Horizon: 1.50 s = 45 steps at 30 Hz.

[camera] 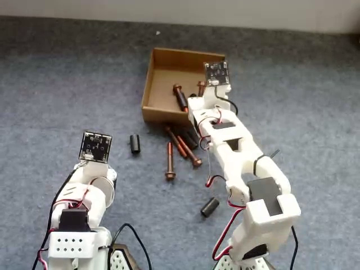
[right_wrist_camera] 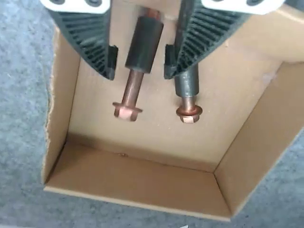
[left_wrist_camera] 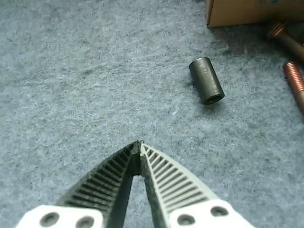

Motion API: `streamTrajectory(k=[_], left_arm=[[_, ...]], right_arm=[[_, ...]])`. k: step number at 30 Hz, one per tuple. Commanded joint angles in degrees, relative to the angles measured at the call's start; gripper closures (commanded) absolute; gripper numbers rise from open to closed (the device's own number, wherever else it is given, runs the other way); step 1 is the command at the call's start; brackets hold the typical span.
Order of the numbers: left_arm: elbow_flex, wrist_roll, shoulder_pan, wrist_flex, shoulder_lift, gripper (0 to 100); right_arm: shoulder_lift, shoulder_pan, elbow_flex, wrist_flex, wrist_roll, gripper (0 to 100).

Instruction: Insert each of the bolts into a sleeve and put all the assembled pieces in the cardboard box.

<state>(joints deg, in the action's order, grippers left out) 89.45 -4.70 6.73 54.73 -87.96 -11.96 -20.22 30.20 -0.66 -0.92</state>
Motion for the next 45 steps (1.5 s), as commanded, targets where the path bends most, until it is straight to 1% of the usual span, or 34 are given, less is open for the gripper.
streamTrajectory(k=[1,4,12,17,23,25,27,30,33,36,37,39,42,45], left_arm=[[0.2,-0.6,0.4,-1.2,-0.3,99],[0.0,-0.6,0.5,-1.2,-0.3,99],[-0.2,-0.6,0.5,-1.2,-0.3,99],[-0.2,-0.6,0.6,-1.2,-0.3,99],[-0.2,-0.6,0.7,-1.2,-0.3,99],[-0.2,-0.6,0.7,-1.2,-0.3,99],[-0.2,-0.6,0.7,-1.2,-0.3,99],[-0.2,-0.6,0.7,-1.2,-0.3,99],[-0.4,-0.6,1.1,-1.2,-0.3,99],[-0.8,-0.6,3.6,-1.2,-0.3,99],[-1.4,-0.6,4.6,-1.0,-0.3,99],[-2.1,-0.6,7.6,-1.0,-0.3,99],[-3.8,-0.6,14.0,-0.9,-0.3,99],[-4.7,-0.5,18.3,-0.9,-0.3,99]], right_arm=[[1.3,0.4,-2.9,2.2,-0.4,83.6],[3.9,0.3,-2.9,6.7,-0.6,83.6],[22.2,0.0,-2.7,32.7,-0.4,83.6],[30.6,-0.3,-2.5,44.4,-0.3,83.6],[31.1,-0.3,-2.9,62.6,-0.3,83.6],[30.4,-0.3,-2.9,66.9,-0.3,83.6],[29.6,-0.4,-2.9,68.8,-0.3,83.6],[28.4,-0.4,-2.9,69.0,-0.3,83.6],[26.9,-1.5,-2.9,65.5,0.3,83.6],[24.4,-4.5,-2.9,62.1,7.5,83.6],[23.3,-5.8,-3.0,61.2,8.3,83.6],[20.8,-8.7,-5.4,61.1,7.4,83.6],[16.0,-12.5,-11.7,63.1,3.2,83.6],[10.7,-16.1,-19.6,65.4,-1.3,83.6]])
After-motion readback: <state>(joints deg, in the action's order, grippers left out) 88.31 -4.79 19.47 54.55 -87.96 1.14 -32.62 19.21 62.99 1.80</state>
